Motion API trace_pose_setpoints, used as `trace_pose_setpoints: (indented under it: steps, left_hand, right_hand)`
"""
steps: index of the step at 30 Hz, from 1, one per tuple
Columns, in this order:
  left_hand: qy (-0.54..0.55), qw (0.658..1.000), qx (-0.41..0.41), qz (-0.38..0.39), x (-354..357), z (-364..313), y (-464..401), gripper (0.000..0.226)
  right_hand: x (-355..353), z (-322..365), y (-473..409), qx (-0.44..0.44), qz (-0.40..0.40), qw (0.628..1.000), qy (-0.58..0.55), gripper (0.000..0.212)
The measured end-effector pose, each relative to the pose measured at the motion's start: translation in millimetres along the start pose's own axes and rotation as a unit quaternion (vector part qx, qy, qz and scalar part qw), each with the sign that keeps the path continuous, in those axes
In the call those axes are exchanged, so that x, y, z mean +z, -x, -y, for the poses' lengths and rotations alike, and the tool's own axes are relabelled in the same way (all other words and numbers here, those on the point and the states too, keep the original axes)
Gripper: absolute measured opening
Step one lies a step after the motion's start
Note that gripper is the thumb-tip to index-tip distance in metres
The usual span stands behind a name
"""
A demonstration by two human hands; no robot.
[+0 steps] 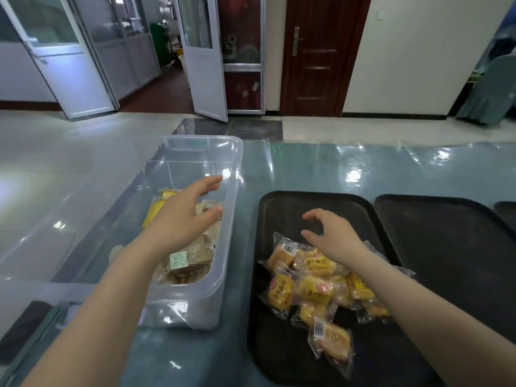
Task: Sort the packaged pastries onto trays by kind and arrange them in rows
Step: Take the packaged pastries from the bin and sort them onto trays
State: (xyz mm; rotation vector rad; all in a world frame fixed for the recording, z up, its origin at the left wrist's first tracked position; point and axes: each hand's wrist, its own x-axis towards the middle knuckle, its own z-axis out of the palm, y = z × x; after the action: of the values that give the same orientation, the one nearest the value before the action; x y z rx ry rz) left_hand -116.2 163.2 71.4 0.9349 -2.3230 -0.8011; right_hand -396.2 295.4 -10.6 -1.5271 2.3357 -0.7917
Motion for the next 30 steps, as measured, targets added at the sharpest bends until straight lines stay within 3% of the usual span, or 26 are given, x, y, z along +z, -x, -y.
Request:
trace_pose_setpoints:
  steps: [9,13,23,27,30]
  left_hand:
    - [0.012,1.000,-0.010,-0.008,-46.7,31.0,15.4,0.052]
    - [-0.008,1.000,-0.009,-0.014,-73.0,48.6,20.5,0.051]
    - [-0.081,0.997,0.007,-0.004,-119.6,99.2,23.8,0.054]
    - [-0.111,0.993,0.007,0.030,-127.1,118.0,8.2,0.056]
    - [-0.135,0.989,0.000,0.065,-126.4,129.2,-11.5,0.056]
  right_hand:
    - [-16.9,101.1,-4.7,-0.108,-0.071,0.986,-0.102,0.031]
    - [-13.6,146.1,-8.3,-0.154,-0.061,0.977,-0.133,0.033]
    - [31.3,218.8,-41.2,-0.203,0.090,0.975,0.021,0.037]
    - [57.8,240.9,-61.5,-0.169,0.268,0.935,0.161,0.052]
    - [89.1,257.2,-76.7,-0.158,0.316,0.902,0.246,0.055]
